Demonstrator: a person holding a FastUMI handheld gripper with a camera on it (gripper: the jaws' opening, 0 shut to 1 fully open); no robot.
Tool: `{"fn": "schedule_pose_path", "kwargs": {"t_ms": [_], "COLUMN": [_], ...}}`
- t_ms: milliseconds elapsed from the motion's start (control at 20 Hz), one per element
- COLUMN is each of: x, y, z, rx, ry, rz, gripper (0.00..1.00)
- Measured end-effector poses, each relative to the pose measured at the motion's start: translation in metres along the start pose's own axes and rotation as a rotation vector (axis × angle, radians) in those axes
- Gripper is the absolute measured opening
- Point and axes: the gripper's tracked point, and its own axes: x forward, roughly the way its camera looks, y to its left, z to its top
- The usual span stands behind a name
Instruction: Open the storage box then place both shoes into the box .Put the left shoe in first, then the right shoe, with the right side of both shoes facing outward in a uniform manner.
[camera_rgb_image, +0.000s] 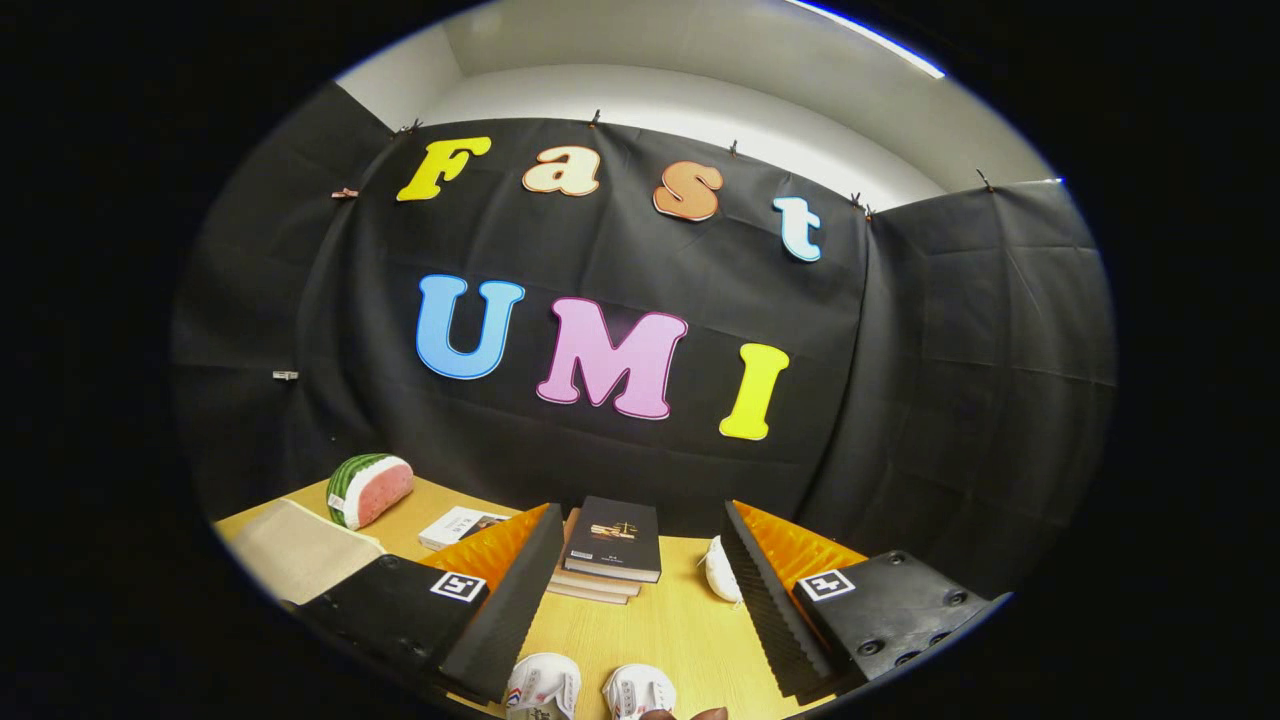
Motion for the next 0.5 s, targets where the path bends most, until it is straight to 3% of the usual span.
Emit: {"fn": "schedule_pose_path", "kwargs": {"t_ms": [500], "x": [0.005], "y": [0.044], "z": [0.001], "rx": [0.045], "ry": [0.013], "rz": [0.149], "gripper": [0.97]}}
